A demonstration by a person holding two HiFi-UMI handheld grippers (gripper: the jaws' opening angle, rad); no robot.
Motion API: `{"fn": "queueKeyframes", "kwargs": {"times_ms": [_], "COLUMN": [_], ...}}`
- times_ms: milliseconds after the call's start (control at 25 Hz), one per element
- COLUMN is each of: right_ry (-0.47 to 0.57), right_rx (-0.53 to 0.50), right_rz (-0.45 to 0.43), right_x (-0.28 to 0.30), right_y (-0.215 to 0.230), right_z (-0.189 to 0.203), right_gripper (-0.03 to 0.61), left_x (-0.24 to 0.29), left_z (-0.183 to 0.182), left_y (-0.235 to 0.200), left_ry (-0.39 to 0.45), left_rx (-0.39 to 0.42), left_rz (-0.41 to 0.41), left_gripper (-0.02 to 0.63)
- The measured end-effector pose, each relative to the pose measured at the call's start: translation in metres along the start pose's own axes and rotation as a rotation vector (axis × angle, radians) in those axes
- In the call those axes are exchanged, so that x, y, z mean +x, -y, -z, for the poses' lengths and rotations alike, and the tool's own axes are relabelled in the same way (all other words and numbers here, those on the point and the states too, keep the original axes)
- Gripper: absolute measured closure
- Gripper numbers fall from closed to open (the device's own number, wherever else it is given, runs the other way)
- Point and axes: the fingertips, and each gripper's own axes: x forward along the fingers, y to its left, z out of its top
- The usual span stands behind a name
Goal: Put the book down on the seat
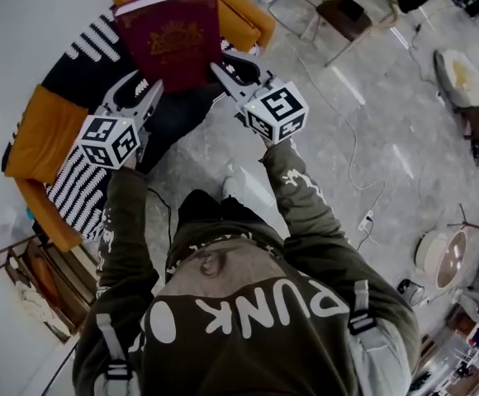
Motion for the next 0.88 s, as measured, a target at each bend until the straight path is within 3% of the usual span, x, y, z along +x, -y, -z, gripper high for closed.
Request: {"fn": "queueKeyframes", "kwargs": {"times_ms": [280, 560, 880], "right_ry": [-0.037, -0.104, -0.22], "right_rx": [0.025, 0.064, 0.14], "right_rz": [-0.013, -0.005, 0.003], "right_x": [0.049, 0.11, 0.206], "right_y": [0.054, 0.12, 0.19], "right_z": [0.027, 0.081, 0.179], "right_gripper": [0.499, 0.499, 0.497], "left_x": [0.058, 0.138, 0.229], "left_z": [0.012, 0.042, 0.118], "left_y": [-0.048, -0.11, -0.206], "left_ry": [-0.041, -0.086, -0.188], "left_rx": [-0.034, -0.07, -0.156], "left_rz": [-0.004, 0.019, 0.028], "left_gripper": [0.423, 0.423, 0.422]}}
